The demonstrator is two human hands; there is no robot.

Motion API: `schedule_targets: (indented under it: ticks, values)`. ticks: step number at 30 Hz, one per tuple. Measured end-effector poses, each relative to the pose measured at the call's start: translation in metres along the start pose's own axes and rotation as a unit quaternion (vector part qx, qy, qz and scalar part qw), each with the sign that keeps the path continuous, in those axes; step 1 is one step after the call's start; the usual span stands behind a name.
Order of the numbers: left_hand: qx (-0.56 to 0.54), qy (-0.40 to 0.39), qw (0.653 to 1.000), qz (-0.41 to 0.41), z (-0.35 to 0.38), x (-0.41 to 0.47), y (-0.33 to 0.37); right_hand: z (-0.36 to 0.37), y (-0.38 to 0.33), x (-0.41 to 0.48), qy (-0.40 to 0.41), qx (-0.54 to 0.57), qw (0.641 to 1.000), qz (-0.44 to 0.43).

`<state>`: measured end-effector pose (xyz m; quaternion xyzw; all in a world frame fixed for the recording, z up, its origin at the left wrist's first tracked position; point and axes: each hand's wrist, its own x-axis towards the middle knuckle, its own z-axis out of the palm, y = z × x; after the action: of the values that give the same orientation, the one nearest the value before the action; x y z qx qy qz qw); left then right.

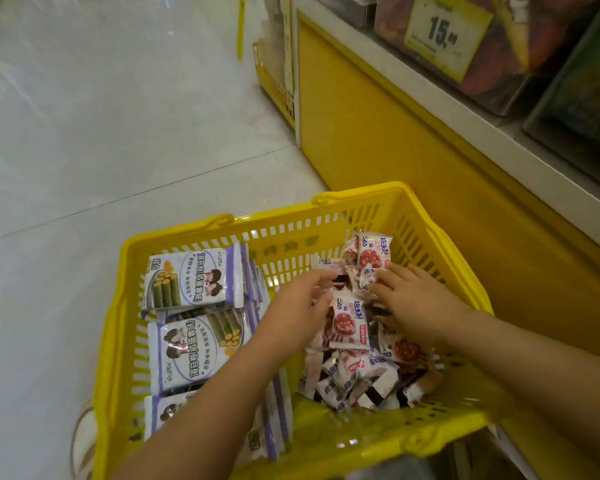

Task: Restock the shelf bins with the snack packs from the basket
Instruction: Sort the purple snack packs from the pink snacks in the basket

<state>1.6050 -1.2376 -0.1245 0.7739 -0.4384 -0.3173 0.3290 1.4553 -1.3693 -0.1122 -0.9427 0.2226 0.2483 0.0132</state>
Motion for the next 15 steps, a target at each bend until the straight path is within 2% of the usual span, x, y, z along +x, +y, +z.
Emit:
schedule_targets:
  ticks: [4, 6, 10, 13, 15]
  values:
    - [0.008, 0.108, 0.994, 0.025, -0.042, -0.029, -0.006, -0.033, -0.039, 0.006, 0.121, 0.095, 0.988, -0.032]
    - [0.03, 0.162, 0.986, 0.029, -0.064, -0.044, -0.015, -0.05, -0.067, 0.017, 0.15, 0.164, 0.973, -0.052]
    - [0.078, 0.237, 0.968, 0.016, -0.099, -0.072, -0.041, -0.073, -0.129, 0.046, 0.148, 0.337, 0.928, -0.054]
    - [0.205, 0.255, 0.945, 0.0, -0.118, -0.085, -0.064, -0.078, -0.16, 0.07, 0.15, 0.428, 0.891, -0.01]
    - [0.262, 0.247, 0.932, -0.037, -0.127, -0.091, -0.077, -0.078, -0.17, 0.084, 0.141, 0.501, 0.853, 0.036]
